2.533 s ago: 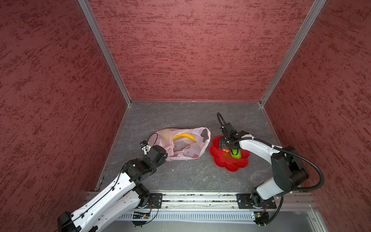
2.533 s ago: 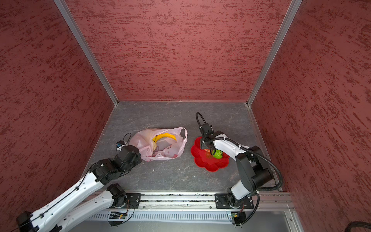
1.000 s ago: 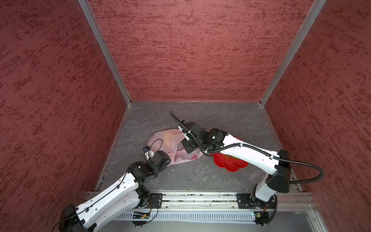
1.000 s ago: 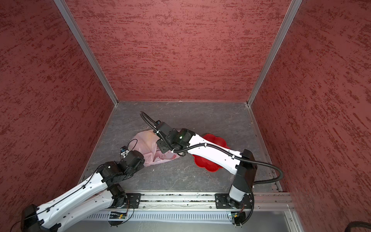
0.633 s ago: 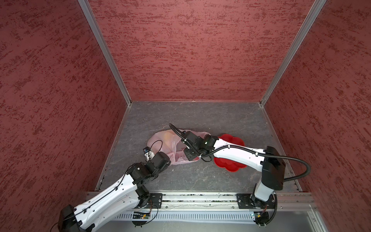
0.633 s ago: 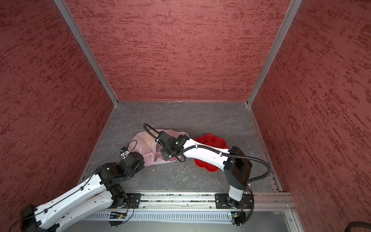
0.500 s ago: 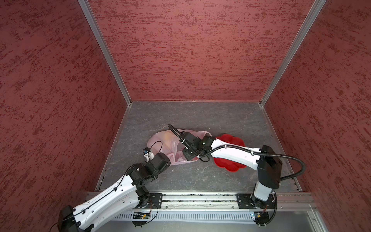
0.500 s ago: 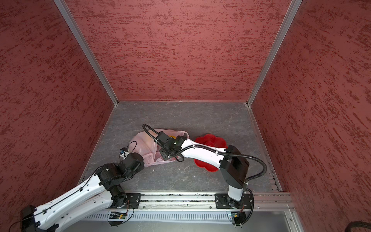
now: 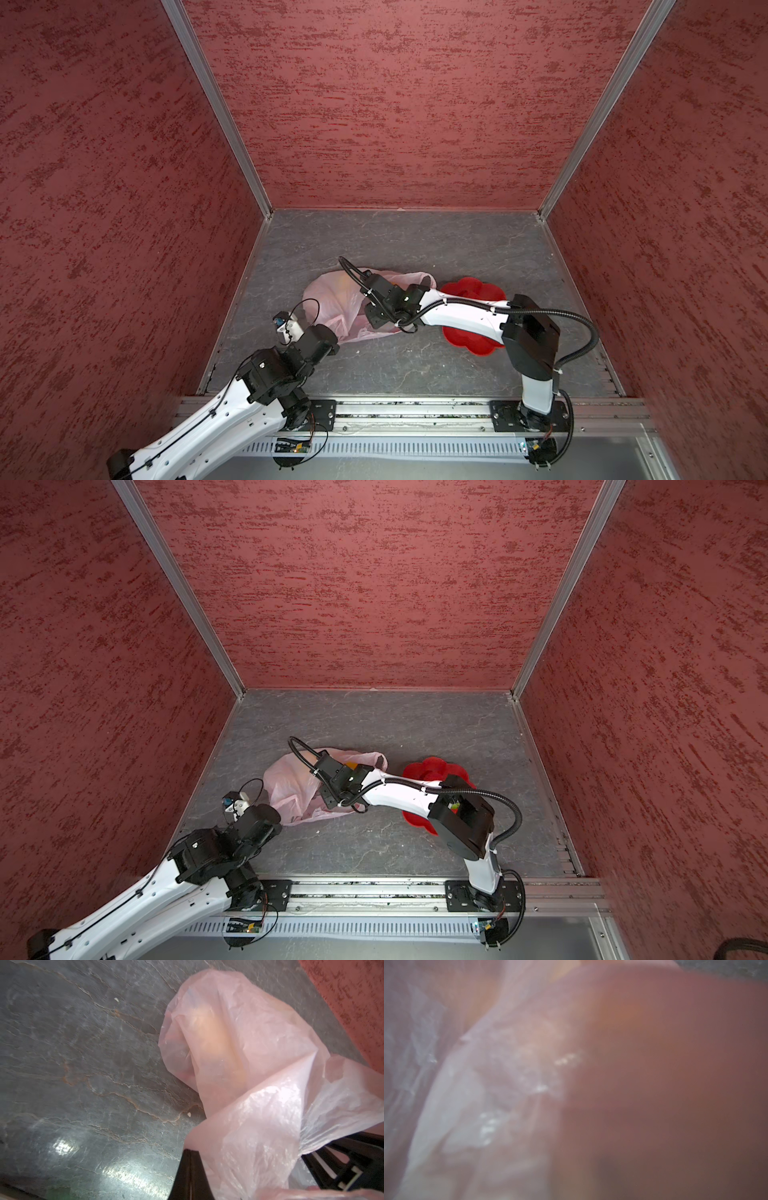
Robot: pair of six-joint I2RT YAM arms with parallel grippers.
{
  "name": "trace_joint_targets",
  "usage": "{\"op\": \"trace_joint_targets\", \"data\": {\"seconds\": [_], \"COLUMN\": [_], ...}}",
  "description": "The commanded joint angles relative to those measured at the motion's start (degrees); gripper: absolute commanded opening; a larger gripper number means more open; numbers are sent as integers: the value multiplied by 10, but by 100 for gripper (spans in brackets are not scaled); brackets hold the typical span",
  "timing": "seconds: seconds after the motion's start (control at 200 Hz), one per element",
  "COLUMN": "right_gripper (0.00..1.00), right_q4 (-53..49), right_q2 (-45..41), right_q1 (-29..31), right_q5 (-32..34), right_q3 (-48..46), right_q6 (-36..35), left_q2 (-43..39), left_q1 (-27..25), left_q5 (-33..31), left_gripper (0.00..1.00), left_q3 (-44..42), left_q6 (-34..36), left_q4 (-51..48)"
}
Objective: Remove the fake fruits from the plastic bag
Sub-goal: 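Move the right gripper back into the pink bag toward the pale fruit, then grasp the pale bun-shaped fruit inside the bag with the right gripper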
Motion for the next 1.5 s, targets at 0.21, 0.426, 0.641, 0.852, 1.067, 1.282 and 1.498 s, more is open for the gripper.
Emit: {"op": "trace_joint_targets", "data": {"seconds": [0.21,0.426,0.641,0.852,1.067,1.282,1.498], "right_gripper": [35,51,68,81,95,99,98], "right_q4": [29,74,108,116,95,86,81], "right_q2": [22,24,67,109,141,168,190], "right_q1": [2,2,2,2,1,-4,-11], "right_q5": [-47,-55,-49,-37,-12,0,3], "right_q3": [-1,17,72,125,161,183,196], "right_q6": [-40,-14,32,62,91,117,136], "left_q2": [-3,13,-12,-32,-41,-61,-78], "left_q1": [-2,-4,-5,-5,-6,-7,-6], "left_q5": [-72,-67,-58,-46,-31,-33,-28], "left_gripper": [0,0,0,0,0,0,0], "left_q3": [17,20,10,-1,-10,-16,-25], "left_q6": [-64,-67,-71,-61,-56,-46,-46], "left_q4": [-22,-22,-35,-31,-22,-18,-17]}}
